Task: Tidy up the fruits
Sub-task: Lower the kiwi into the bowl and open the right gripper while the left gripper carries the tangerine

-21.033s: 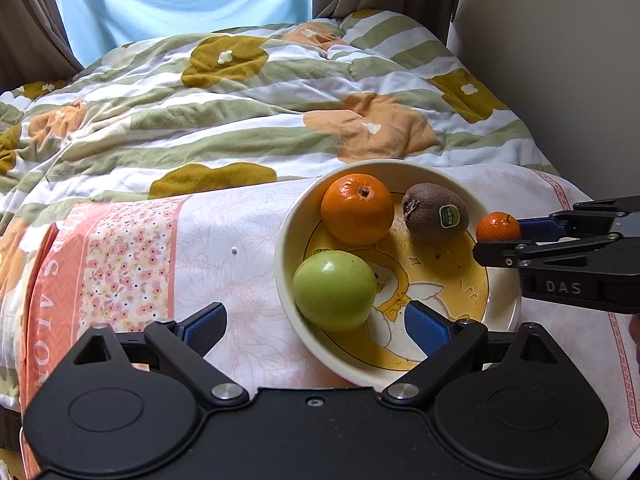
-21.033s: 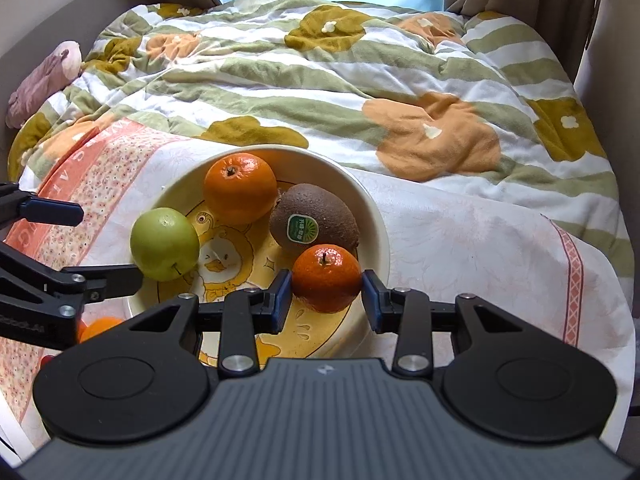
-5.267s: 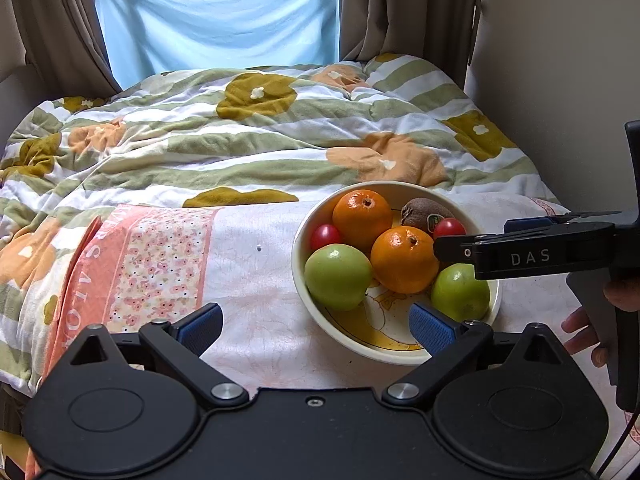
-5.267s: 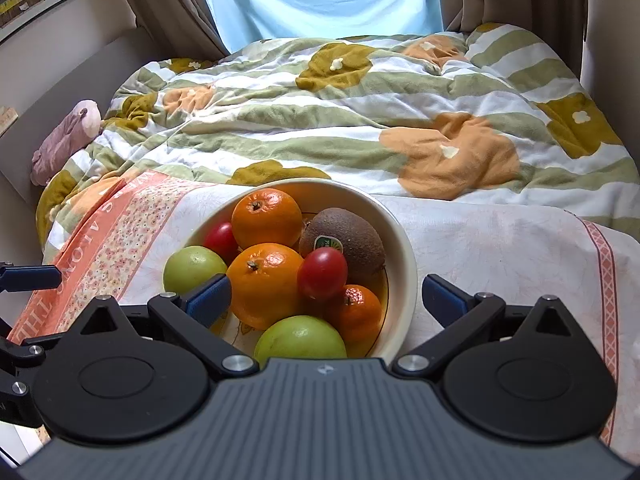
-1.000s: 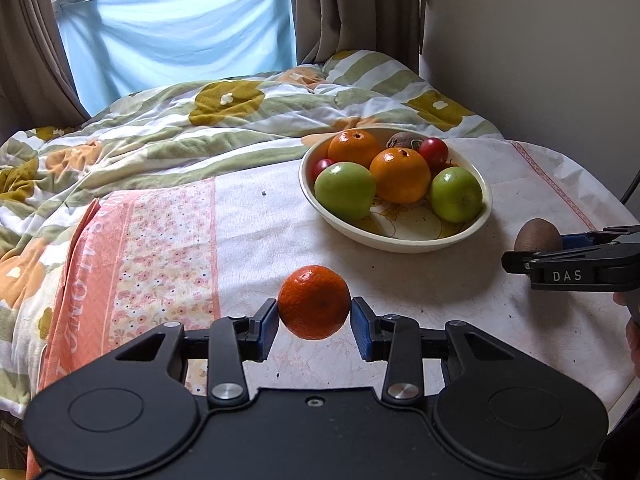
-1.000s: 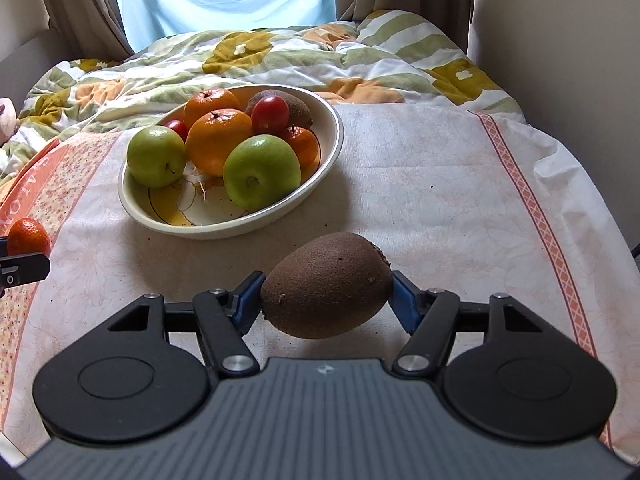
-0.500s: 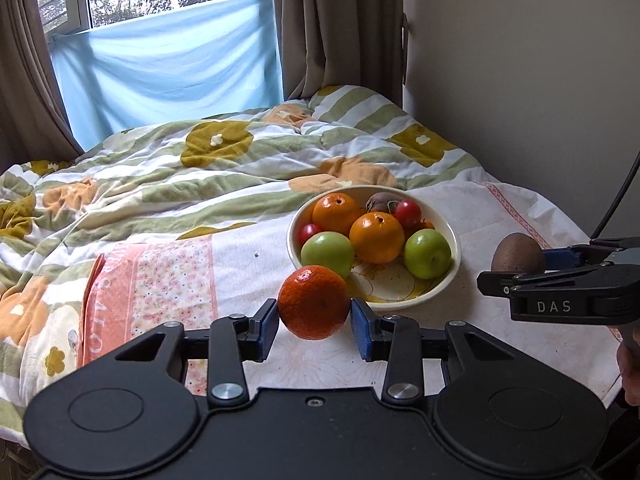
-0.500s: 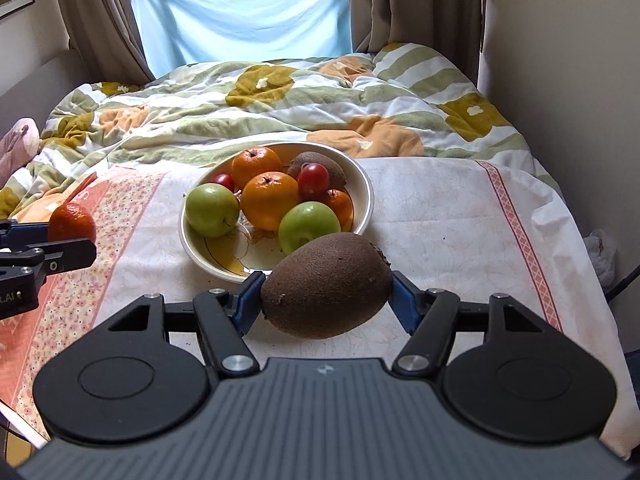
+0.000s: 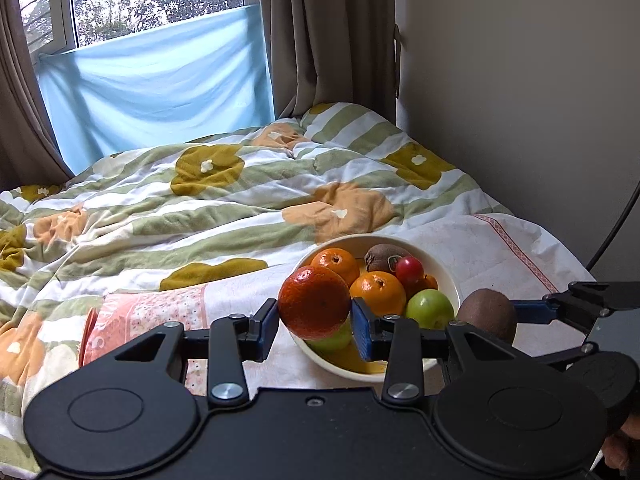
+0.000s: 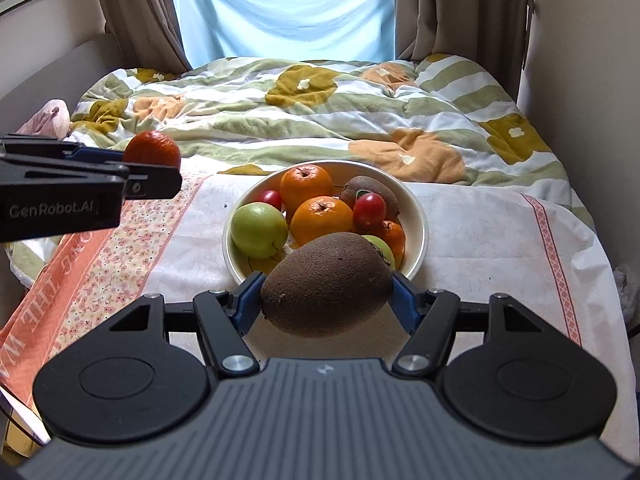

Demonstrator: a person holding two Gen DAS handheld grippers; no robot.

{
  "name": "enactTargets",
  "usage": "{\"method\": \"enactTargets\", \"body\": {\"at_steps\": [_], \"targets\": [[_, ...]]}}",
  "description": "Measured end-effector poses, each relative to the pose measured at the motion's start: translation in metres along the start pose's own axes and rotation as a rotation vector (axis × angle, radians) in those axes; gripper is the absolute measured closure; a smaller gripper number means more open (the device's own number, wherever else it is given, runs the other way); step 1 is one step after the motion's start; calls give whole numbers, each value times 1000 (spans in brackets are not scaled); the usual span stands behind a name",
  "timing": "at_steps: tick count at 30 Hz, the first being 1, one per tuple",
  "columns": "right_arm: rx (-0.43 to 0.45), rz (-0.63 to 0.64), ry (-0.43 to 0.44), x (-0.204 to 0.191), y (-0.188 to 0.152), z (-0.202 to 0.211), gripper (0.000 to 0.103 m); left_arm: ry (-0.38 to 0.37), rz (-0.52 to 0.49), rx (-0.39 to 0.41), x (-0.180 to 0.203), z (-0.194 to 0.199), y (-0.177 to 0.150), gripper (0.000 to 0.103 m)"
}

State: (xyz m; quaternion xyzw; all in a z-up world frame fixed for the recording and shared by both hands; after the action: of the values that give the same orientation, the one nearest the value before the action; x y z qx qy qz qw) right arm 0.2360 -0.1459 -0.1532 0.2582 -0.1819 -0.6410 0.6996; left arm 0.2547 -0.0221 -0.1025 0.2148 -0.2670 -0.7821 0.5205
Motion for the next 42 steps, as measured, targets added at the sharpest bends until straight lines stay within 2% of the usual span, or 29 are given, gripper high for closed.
{"method": "enactTargets", "body": {"at_steps": [4, 13, 29, 32, 34, 42], "targets": [[-16, 32, 6, -9, 7, -21, 22, 0, 12, -14, -2, -14, 9, 60], [-52, 20, -23, -16, 18, -67, 22, 0, 20, -62, -9, -42, 14, 60], [15, 186, -181, -44, 11, -82, 21, 3, 41, -78, -17, -51, 11, 60], [14, 197, -179, -46, 8, -85, 14, 8, 47, -81, -19, -50, 9, 60], [19, 204, -192, -46, 8, -83, 0, 12, 49, -81, -21, -49, 8, 60], [47, 155, -140, -29, 19, -59, 0, 15, 51, -67, -20, -39, 12, 60]]}}
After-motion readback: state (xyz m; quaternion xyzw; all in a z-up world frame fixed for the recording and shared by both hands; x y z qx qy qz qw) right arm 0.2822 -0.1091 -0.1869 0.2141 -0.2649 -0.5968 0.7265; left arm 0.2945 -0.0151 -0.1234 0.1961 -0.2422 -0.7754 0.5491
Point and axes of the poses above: each gripper's, at about its wrist camera, not at the fingertips, and z roughly against the way its jaws point, x to its right, y to its top, the point moved 9 cm from there along -z, roughly the way its jaws point, and after that the axes turned 9 degrees about -x, right-handed, at the moved point
